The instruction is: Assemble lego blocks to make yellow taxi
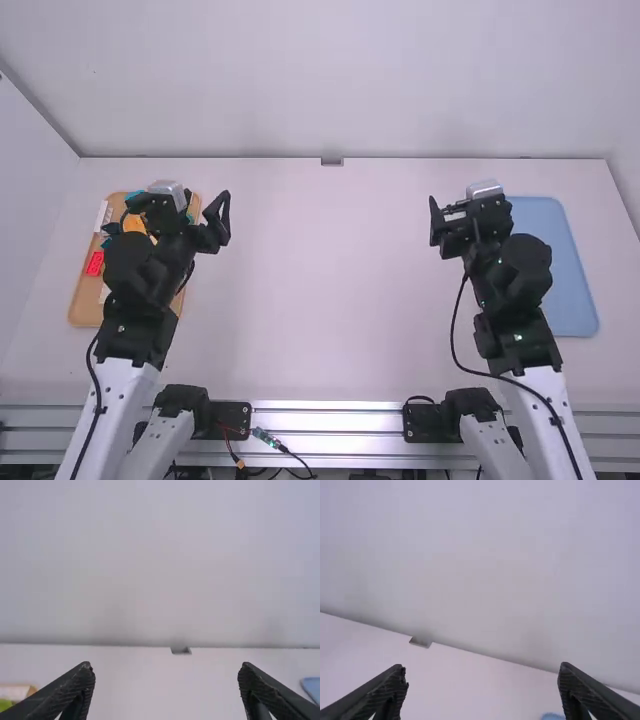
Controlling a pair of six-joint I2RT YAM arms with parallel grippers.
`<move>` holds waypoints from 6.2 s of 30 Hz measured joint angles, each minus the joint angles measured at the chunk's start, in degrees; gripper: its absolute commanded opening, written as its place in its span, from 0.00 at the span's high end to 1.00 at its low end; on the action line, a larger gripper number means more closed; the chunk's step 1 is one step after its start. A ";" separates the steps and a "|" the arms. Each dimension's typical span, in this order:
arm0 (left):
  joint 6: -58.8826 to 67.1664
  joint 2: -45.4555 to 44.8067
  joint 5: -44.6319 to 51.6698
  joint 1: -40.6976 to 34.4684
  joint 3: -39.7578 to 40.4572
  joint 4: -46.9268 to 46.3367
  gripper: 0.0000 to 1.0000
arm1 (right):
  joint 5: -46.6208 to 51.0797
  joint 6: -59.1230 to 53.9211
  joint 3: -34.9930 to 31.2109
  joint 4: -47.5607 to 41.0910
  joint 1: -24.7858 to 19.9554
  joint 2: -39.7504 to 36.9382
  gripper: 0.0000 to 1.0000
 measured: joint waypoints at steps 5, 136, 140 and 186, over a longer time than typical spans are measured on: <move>-1.07 5.55 0.00 0.00 -0.02 -0.76 0.11 | -0.02 -1.27 5.07 1.03 -0.37 5.11 0.08; 12.72 84.08 -4.63 36.17 53.33 -40.04 0.34 | -8.52 1.64 24.35 -19.21 2.71 48.48 0.01; 13.38 84.08 -4.76 36.17 53.33 -39.67 0.44 | -8.52 1.57 24.33 -19.26 2.73 48.48 0.01; 22.16 83.69 -2.99 36.11 50.60 -31.87 0.46 | -8.50 1.66 24.35 -19.30 2.62 48.48 0.01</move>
